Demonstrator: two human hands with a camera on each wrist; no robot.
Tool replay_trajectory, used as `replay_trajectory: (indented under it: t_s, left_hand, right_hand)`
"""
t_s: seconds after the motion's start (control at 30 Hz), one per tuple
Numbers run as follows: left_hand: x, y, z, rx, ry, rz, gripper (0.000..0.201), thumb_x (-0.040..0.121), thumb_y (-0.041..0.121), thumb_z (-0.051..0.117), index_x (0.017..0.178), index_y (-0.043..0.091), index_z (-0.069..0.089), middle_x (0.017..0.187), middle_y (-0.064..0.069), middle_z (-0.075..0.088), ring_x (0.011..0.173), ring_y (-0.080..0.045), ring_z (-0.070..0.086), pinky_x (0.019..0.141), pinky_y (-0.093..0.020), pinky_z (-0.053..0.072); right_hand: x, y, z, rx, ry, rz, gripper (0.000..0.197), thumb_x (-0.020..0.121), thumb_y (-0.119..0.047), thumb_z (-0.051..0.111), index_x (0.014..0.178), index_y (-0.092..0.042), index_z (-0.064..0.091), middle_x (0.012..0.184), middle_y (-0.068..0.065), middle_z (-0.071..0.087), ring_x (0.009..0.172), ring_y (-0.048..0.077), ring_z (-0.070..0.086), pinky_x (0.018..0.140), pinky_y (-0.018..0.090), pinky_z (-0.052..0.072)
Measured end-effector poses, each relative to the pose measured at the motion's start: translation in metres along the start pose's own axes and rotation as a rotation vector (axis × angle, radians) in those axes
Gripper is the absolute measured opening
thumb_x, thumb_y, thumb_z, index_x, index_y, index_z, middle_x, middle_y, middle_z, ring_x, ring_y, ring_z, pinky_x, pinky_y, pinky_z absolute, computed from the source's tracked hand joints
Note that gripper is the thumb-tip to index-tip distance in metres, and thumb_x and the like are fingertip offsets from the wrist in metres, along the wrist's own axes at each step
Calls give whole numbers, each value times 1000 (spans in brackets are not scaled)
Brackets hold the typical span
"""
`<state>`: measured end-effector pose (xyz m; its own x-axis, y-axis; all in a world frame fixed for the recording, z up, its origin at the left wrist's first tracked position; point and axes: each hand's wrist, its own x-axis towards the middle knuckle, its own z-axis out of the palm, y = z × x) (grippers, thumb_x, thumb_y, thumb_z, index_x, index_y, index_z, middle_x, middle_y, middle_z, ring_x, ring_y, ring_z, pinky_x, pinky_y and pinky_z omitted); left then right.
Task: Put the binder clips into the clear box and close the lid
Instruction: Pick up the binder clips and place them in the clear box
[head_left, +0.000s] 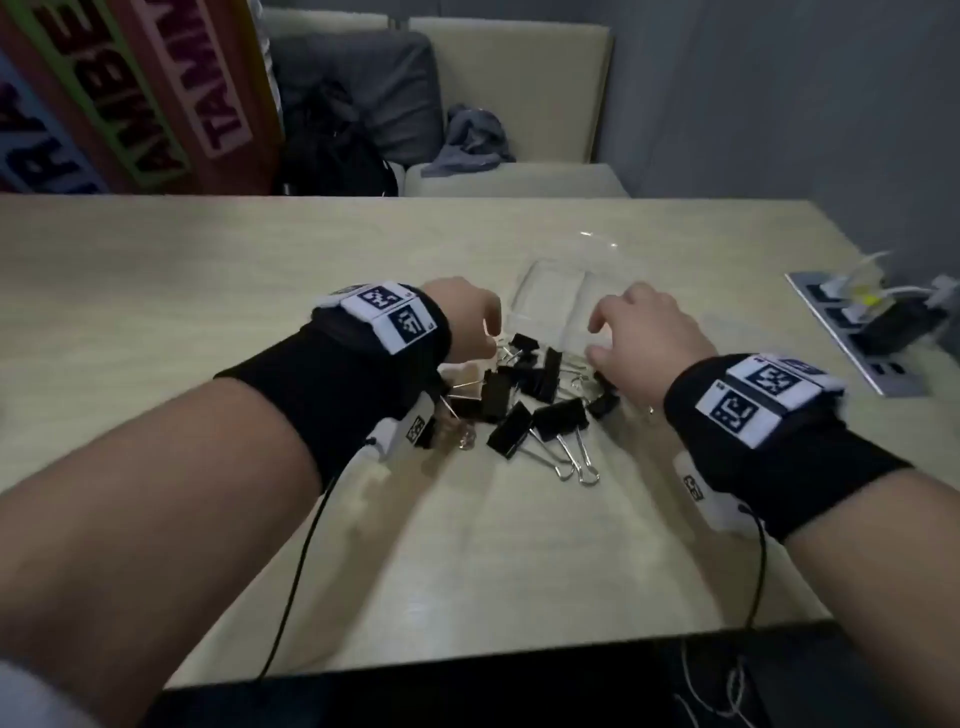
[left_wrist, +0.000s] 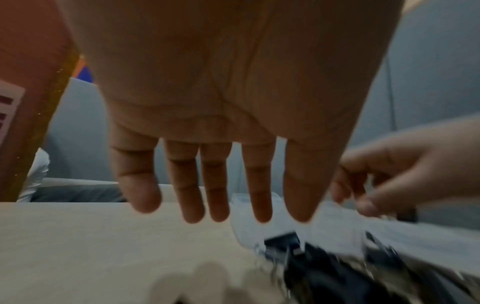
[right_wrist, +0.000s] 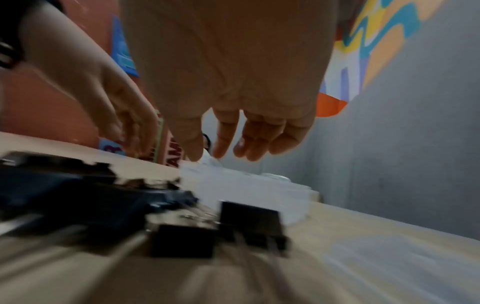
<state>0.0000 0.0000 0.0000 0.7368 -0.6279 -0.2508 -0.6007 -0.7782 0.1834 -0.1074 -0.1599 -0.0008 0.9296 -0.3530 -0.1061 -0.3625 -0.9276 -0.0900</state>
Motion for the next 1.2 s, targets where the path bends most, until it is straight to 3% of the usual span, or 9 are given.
replay_trajectory:
  t_s: [0.07, 0.17, 0.27, 0.47, 0.7, 0.83, 0.93, 1.1, 1.2]
  left_hand:
    - [-7, -4, 8, 79, -54, 2, 38, 85, 40, 61, 123, 33, 60, 126, -3, 55, 110, -28, 59, 89, -35, 48]
    - [-15, -5, 24, 85, -87, 12, 42, 82, 42, 62, 123, 36, 59, 127, -4, 52, 110, -29, 59, 89, -37, 50]
    - [-16, -2, 30, 86, -67, 57, 48, 81, 40, 66, 127, 32, 57, 124, -5, 56, 109, -28, 60, 83, -32, 48]
    - [-13, 1, 28, 80, -93, 89, 48, 80, 33, 72, 125, 27, 57, 122, -2, 63, 107, -26, 60, 83, -32, 48]
    - [-7, 5, 26, 27, -31, 30, 51, 76, 22, 74, 122, 19, 51, 105, -4, 65, 90, -25, 56, 70, -30, 43]
    - [-4, 10, 17, 139, -57, 54, 42, 82, 24, 68, 124, 21, 61, 114, -3, 65, 105, -25, 59, 74, -28, 42]
    - [0, 8, 2, 81, -8, 38, 36, 83, 26, 68, 119, 19, 63, 107, -2, 64, 94, -22, 55, 75, -30, 43]
    - [21, 11, -11, -28, 168, 39, 32, 85, 23, 64, 117, 14, 63, 123, -9, 60, 111, -29, 57, 82, -30, 42]
    - [34, 18, -5, -14, 77, 90, 31, 88, 23, 61, 117, 14, 59, 125, -8, 58, 112, -29, 56, 84, -31, 43]
  right_hand:
    - [-5, -15, 6, -1, -34, -59, 25, 88, -36, 59, 108, -22, 63, 114, 4, 59, 104, 25, 57, 85, 37, 49]
    - [-15, -39, 20, -50, -286, -88, 35, 85, -47, 63, 103, -17, 63, 102, 4, 64, 87, 22, 58, 70, 30, 46]
    - [-17, -44, 31, -77, -314, -43, 51, 80, -56, 66, 113, -17, 59, 108, 4, 54, 85, 22, 53, 68, 30, 43]
    - [-18, -38, 28, -91, -331, -10, 52, 86, -54, 62, 122, -17, 56, 122, 9, 48, 85, 23, 48, 61, 30, 38]
    - [-21, -41, 30, -137, -322, 56, 60, 87, -60, 53, 131, -19, 49, 131, 11, 45, 118, 40, 49, 81, 39, 40]
    - [-23, -47, 39, -153, -307, 72, 73, 80, -68, 54, 134, -20, 47, 136, 13, 43, 124, 37, 42, 98, 45, 35]
    - [-21, -49, 39, -136, -292, 67, 65, 83, -63, 55, 133, -22, 49, 136, 13, 43, 125, 34, 42, 99, 45, 35]
    - [-15, -49, 35, 6, -270, 121, 64, 80, -52, 64, 130, -17, 47, 131, 13, 45, 121, 38, 47, 100, 43, 37]
    - [-12, -44, 34, 89, -268, 130, 49, 84, -42, 63, 123, -17, 48, 125, 9, 48, 119, 39, 46, 98, 43, 42]
